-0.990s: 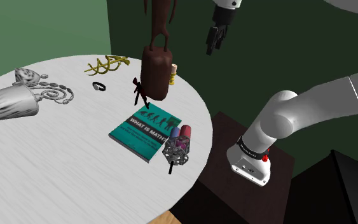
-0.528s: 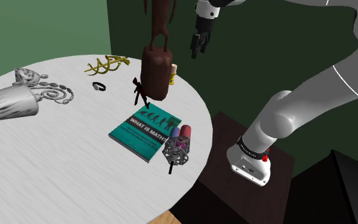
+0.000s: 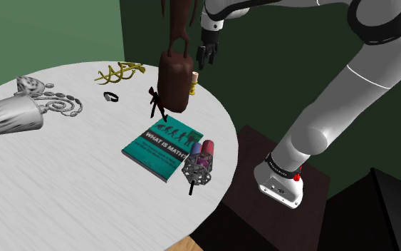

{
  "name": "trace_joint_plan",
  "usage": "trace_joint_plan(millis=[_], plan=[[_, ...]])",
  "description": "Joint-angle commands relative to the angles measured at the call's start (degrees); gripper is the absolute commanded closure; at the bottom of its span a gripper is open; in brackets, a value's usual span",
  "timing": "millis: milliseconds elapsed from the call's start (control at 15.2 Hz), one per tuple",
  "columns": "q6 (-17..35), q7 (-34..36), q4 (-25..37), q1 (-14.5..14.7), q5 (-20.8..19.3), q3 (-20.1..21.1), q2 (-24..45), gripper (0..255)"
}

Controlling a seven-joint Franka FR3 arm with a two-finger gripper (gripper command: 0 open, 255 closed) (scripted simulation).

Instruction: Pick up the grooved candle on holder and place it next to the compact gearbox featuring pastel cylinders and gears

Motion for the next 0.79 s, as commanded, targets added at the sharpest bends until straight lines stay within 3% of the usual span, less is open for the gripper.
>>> trace_joint_plan(millis=[0,330,726], plan=[[1.48,-0.79,3.07,-0.24,0.24,-0.35,4.86,0],[3.17,-2.18,10.45,-0.77,0.98,-0.66,14.62,0],[7.56,-2.21,7.3,-0.91,1.02,-0.73,15.85,0]])
